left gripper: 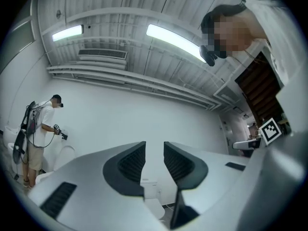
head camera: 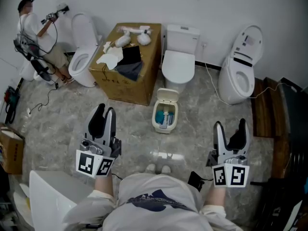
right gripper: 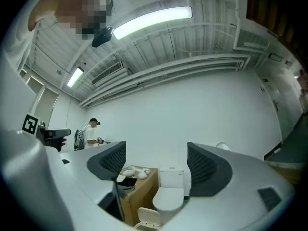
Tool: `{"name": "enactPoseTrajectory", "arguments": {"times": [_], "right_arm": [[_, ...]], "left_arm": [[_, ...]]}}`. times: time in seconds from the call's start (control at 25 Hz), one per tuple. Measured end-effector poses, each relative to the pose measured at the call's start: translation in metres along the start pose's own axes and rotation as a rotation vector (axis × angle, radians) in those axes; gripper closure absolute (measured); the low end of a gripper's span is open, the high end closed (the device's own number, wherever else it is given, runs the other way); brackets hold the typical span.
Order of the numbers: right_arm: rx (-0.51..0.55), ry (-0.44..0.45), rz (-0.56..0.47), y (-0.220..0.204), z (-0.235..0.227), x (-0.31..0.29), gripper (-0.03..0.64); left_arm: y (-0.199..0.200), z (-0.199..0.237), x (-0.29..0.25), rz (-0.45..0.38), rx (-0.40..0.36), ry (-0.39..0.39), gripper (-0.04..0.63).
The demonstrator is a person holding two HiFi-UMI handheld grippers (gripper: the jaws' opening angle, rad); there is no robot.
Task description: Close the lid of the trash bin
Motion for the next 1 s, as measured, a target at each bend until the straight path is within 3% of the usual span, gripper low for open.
{"name": "enactPoseTrajectory", "arguments": {"times": [0.32,0.68,1.0], "right_arm": [[0.005,0.0,0.033,-0.002,-0.021,-0.003,0.227],[0.007,0.034,0.086,-0.01,-0.061,-0.034,0.227],[0.017,0.069,0.132,-0.036,-0.053,-0.093,0.227]], "left_arm": [[-0.002,-0.017,-0.013,0.034,-0.005,-0.026,0.491],[-0.016,-0.036,-0.036,0.076,-0.017,0.004,0.491],[-0.044,-0.008,-0.068,0.11,-0.017,0.018,0.491]]}}
Point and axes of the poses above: the fingertips, and each gripper's own axes: x backward along the fingers, z to its left, y out of its top, the point moved 10 cm from there along x, backward along the fingers, and after that the axes turned 7 degrees about -x, right-handed, at the moved point
